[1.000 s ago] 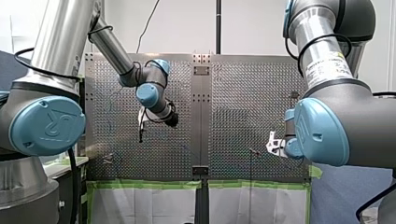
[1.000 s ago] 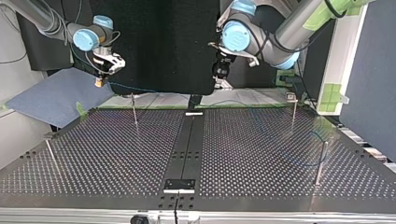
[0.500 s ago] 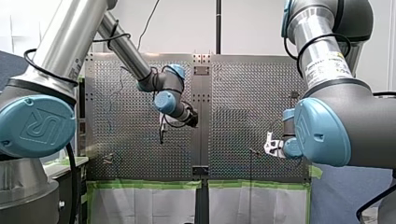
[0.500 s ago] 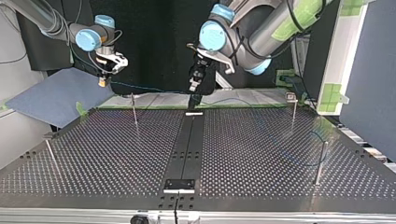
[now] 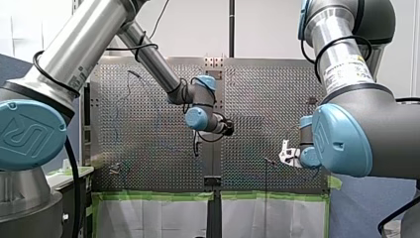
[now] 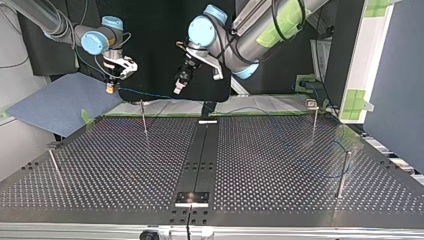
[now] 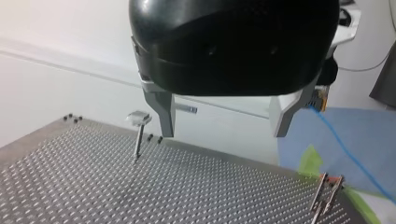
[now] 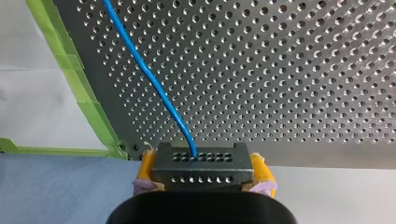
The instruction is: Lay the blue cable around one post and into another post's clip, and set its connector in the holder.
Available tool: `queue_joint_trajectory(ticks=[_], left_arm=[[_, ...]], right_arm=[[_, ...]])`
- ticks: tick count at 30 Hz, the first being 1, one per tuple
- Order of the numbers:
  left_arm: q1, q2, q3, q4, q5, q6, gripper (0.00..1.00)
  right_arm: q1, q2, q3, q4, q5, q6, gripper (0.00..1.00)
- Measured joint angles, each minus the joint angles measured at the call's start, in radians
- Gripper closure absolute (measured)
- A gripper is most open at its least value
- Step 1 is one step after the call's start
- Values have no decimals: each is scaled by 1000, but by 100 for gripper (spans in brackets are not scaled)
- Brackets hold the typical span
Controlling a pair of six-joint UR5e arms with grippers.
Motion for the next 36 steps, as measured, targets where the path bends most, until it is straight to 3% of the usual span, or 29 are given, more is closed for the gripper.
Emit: queue_joint_trajectory(ticks=[10, 18, 36], left_arm=[[-13, -88, 2, 88, -54, -2, 0], [-1, -151, 21, 151, -62, 3, 0], [3, -311, 178, 311, -69, -19, 0]], right_arm=[[-9, 1, 0, -43, -3, 20, 100], [-10, 1, -1, -49, -2, 17, 100], [3, 0, -1, -22, 11, -3, 100]])
